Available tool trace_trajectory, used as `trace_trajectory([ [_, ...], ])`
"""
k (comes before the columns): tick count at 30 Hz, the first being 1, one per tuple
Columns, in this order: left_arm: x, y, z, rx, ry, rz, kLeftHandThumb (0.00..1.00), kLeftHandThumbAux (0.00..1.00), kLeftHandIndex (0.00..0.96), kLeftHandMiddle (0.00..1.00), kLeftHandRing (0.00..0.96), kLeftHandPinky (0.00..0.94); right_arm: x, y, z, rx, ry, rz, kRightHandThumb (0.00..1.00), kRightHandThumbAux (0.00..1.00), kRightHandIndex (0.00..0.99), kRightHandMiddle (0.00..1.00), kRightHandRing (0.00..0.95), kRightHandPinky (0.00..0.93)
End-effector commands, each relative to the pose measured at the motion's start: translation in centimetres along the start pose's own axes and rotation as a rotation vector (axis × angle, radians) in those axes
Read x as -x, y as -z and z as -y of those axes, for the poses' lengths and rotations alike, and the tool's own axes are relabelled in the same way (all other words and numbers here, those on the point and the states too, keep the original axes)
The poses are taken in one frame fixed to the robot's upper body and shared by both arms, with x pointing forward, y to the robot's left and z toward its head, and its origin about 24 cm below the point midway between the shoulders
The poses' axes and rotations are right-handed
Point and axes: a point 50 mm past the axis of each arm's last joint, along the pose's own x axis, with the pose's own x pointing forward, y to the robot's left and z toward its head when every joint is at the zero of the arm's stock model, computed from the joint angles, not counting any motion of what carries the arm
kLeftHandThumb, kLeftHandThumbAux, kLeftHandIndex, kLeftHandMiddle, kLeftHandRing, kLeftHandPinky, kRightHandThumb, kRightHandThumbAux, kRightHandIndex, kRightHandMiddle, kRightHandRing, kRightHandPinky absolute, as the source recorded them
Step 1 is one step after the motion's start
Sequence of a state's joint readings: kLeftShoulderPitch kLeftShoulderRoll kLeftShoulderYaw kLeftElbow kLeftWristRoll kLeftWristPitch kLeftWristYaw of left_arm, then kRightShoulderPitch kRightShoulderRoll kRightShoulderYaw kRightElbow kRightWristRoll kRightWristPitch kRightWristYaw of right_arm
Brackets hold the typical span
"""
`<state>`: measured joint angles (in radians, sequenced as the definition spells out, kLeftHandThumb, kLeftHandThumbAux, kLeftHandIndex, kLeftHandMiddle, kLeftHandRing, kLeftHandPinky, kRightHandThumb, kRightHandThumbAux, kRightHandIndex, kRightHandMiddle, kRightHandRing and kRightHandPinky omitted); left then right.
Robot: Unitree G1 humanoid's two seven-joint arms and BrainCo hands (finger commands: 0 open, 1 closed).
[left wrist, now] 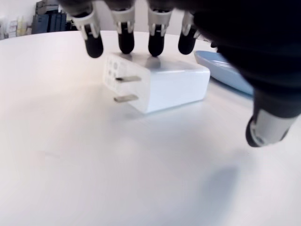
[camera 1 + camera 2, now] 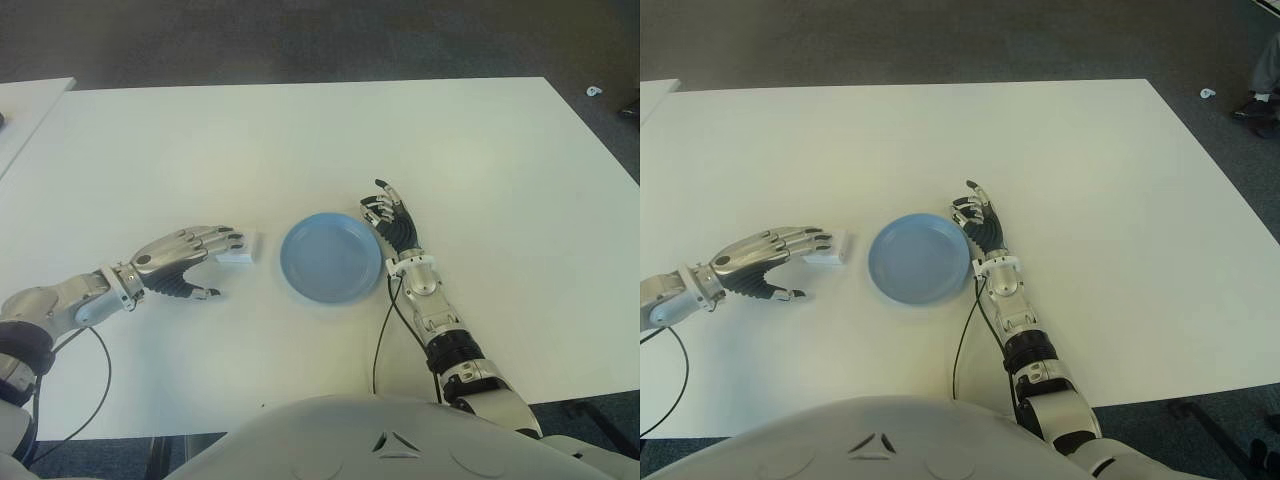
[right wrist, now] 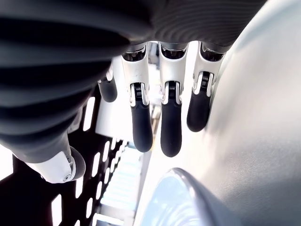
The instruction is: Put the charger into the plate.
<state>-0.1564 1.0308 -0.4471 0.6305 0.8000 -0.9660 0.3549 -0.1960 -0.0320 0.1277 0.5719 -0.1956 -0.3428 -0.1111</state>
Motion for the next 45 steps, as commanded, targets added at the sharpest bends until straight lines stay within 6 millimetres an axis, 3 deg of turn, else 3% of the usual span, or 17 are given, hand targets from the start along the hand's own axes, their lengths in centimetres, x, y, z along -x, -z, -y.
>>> trace_trajectory([
  [1, 0.7, -0.4, 1.1, 0.006, 0.079, -0.009, 0.000, 0.521, 0.000, 0.020, 0.000, 0.000, 1.2, 2.2, -0.3, 0.005, -0.016, -0.119, 0.000, 0.620, 0.094, 0.382, 0.422, 0.363],
  [23, 0.2, -1.0, 0.2, -0.047, -0.017, -0.023, 0.000, 0.548, 0.000, 0.003, 0.000, 0.000, 0.9, 2.3, -0.3, -0.004, -0.015, -0.126, 0.000, 0.629, 0.067, 0.376, 0.427, 0.393],
  [28, -0.8, -0.8, -0.3, -0.080, -0.161, -0.038, 0.018, 0.465, 0.000, 0.000, 0.000, 0.000, 0.9, 2.4, -0.4, -0.008, -0.011, -0.125, 0.000, 0.639, 0.069, 0.376, 0.429, 0.382],
  [37, -1.6, -0.4, -0.5, -0.099, -0.351, -0.062, 0.157, 0.326, 0.000, 0.000, 0.000, 0.000, 0.8, 2.5, -0.6, -0.012, -0.013, -0.122, 0.000, 0.654, 0.075, 0.381, 0.421, 0.344],
  [45, -2.6, -0.2, -0.5, -0.191, -0.485, -0.100, 0.221, 0.264, 0.000, 0.000, 0.000, 0.000, 0.7, 2.6, -0.7, -0.019, -0.018, -0.122, 0.000, 0.664, 0.076, 0.380, 0.407, 0.313],
])
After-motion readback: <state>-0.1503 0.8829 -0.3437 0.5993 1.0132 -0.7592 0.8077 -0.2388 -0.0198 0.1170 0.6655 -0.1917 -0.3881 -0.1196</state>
